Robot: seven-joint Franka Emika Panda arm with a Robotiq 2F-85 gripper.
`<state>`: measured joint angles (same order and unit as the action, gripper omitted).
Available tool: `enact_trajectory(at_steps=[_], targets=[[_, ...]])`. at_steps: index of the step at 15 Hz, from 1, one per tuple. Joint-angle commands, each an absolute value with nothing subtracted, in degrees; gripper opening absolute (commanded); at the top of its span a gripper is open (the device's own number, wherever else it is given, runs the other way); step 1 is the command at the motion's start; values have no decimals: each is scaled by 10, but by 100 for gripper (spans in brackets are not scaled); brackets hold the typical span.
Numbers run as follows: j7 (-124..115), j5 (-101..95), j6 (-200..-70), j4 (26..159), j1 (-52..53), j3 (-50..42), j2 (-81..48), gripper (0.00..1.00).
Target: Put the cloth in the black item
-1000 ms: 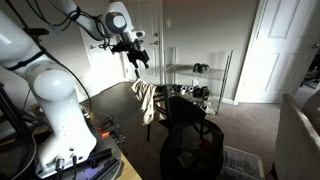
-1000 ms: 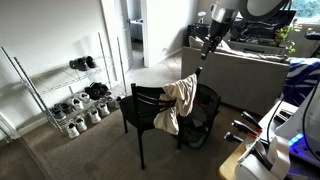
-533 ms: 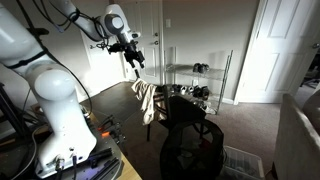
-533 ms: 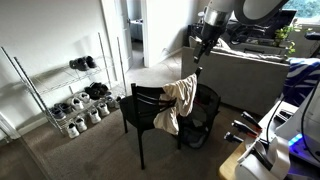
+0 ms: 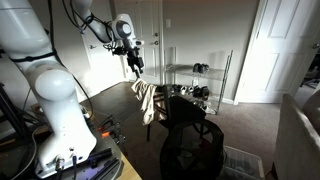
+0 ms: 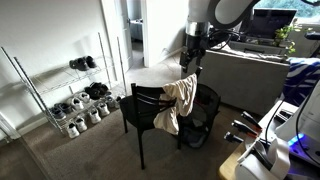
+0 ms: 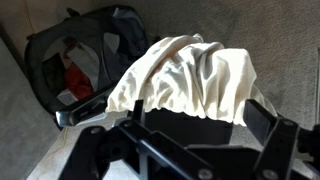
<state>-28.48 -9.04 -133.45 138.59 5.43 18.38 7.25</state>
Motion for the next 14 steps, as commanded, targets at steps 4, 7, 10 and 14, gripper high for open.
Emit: enact_trajectory(at_steps=[4, 7, 10, 14], targets=[[-286, -90, -1340, 1325, 69, 132, -34, 100], [-280, -88, -1351, 1305, 76, 112, -72, 100], [-263, -72, -1329, 1288, 83, 97, -108, 100], [-225, -43, -1279, 1268, 85, 87, -143, 100]])
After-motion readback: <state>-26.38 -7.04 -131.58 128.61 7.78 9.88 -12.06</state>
